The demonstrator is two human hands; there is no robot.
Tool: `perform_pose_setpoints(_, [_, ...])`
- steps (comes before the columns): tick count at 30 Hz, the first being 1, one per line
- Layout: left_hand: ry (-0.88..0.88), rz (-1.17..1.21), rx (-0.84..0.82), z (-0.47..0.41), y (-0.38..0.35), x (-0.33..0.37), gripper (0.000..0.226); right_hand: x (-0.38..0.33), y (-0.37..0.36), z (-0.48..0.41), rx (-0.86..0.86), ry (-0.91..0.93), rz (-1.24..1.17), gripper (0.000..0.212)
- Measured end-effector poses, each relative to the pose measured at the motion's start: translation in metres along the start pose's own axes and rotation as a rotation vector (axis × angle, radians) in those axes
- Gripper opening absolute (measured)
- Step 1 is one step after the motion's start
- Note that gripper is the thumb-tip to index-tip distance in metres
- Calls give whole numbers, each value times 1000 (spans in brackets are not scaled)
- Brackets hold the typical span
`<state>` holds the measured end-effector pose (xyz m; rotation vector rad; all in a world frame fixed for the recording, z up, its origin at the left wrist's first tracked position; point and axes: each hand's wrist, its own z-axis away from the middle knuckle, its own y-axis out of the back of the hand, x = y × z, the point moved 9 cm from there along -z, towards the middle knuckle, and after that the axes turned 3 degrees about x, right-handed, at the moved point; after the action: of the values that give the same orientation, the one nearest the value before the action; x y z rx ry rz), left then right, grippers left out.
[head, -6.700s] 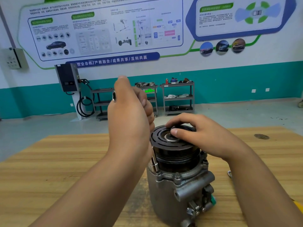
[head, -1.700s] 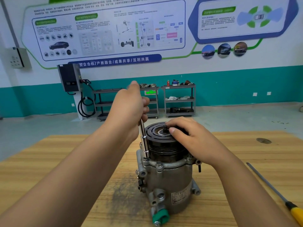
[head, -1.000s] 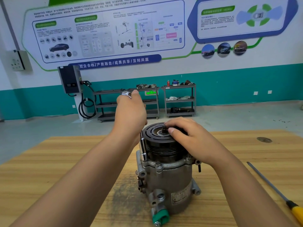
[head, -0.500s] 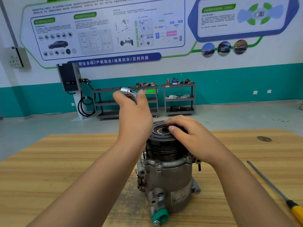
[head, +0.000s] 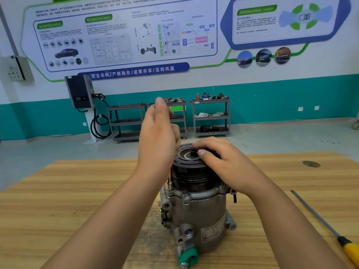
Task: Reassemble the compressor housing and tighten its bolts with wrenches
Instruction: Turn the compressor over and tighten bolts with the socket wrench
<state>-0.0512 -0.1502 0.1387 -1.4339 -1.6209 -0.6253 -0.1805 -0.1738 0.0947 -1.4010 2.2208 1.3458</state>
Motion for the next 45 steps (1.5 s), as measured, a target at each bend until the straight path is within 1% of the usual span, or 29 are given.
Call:
perform_pose_setpoints(5, [191, 91, -132, -8, -4, -16, 36, -1, 0, 0, -3, -5, -12, 23])
perform_pose_setpoints(8, [226, 96, -239, -7, -13, -20, 38, 0, 0, -1, 0, -3, -10, 23])
perform_pose_setpoints(11, [278, 160, -313, -7, -16, -22, 38, 0, 0, -1, 7, 10, 0, 23])
perform_pose_setpoints(13, [298, 191, -345, -8, -17, -23, 39, -1, 0, -1, 8, 29, 8, 22])
perform_pose_setpoints(15, [288, 163, -326, -10, -16, -23, 42, -2, 0, -1, 10, 39, 7, 22])
perform_pose_setpoints(17, [217, 59, -230, -13, -10, -22, 44, -2, 1, -2, 16, 40, 7, 21])
perform_pose_setpoints(19, [48, -101, -98, -15, 0, -15, 39, -1, 1, -2, 16, 34, 10, 22])
perform_pose_setpoints(21, [-120, -227, 3, -13, 6, -6, 30, -1, 0, -1, 16, 31, 6, 22])
perform_pose_setpoints(22, [-184, -255, 36, -11, 7, -3, 26, -1, 0, -1, 17, 31, 6, 22])
perform_pose_setpoints(23, [-243, -288, 61, -11, 7, 0, 27, -1, 0, -1, 17, 31, 6, 22])
perform_pose_setpoints(25, [-319, -328, 56, -10, 4, 4, 36, 0, 0, -2, 17, 23, 4, 23])
perform_pose_setpoints(27, [-282, -246, -16, -15, 1, -1, 40, 0, 0, -2, 17, 16, 7, 23])
perform_pose_setpoints(29, [-167, -150, -108, -26, 2, -12, 52, 0, 1, -1, 20, 16, 17, 24])
perform_pose_setpoints(30, [-110, -104, -163, -31, 1, -18, 54, 0, 1, -1, 21, 16, 22, 24])
perform_pose_setpoints(32, [-22, -14, -292, -38, -2, -25, 55, 0, 0, -1, 16, 14, 19, 23])
perform_pose_setpoints(35, [58, 94, -426, -42, -9, -29, 46, -1, 0, 0, 5, 16, -17, 19])
perform_pose_setpoints(38, [115, 158, -477, -45, -11, -35, 46, 0, -1, 0, 4, 3, -63, 16])
perform_pose_setpoints(41, [180, 187, -531, -49, -10, -40, 46, 2, -2, -1, 1, -8, -87, 21])
perform_pose_setpoints(43, [179, 142, -560, -50, -9, -41, 46, 3, -2, -1, -3, -8, -93, 21])
perform_pose_setpoints(45, [150, 73, -542, -52, -5, -39, 47, 3, -2, 0, -3, -7, -101, 20])
